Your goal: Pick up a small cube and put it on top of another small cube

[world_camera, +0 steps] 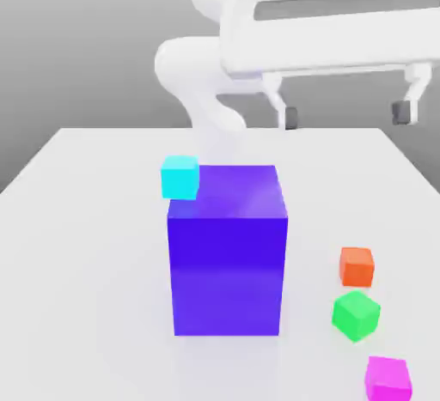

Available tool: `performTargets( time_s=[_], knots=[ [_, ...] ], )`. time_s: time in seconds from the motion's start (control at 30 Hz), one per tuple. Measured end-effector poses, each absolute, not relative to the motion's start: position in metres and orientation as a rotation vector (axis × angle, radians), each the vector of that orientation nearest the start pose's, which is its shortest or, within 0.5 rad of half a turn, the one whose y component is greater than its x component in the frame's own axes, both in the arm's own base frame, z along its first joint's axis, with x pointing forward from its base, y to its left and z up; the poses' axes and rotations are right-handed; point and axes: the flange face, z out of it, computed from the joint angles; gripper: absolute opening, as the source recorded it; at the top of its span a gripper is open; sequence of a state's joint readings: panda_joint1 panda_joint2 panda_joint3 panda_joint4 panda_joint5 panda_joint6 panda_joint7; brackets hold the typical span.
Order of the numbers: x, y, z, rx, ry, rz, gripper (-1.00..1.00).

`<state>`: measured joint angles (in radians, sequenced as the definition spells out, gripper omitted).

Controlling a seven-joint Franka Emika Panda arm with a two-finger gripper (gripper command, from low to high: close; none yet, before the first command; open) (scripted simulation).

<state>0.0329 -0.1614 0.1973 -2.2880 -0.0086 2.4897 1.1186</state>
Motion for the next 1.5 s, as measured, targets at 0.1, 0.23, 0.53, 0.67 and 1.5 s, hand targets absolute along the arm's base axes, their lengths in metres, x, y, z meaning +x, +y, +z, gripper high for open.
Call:
performTargets(
  time_s=[0.1,0.23,0.53,0.67,1.5],
  knots=[
    [0.513,0.148,0.403,-2.674,1.266,-0.353,0.00],
    [0.513,0.178,0.331,-2.720,1.313,-0.229,0.00],
    [0.487,0.223,0.173,-2.800,1.417,-0.005,0.00],
    [0.485,0.224,0.133,-2.802,1.419,0.000,-1.00],
    [0.361,0.222,0.239,-2.308,2.124,0.005,-1.00]
  ],
)
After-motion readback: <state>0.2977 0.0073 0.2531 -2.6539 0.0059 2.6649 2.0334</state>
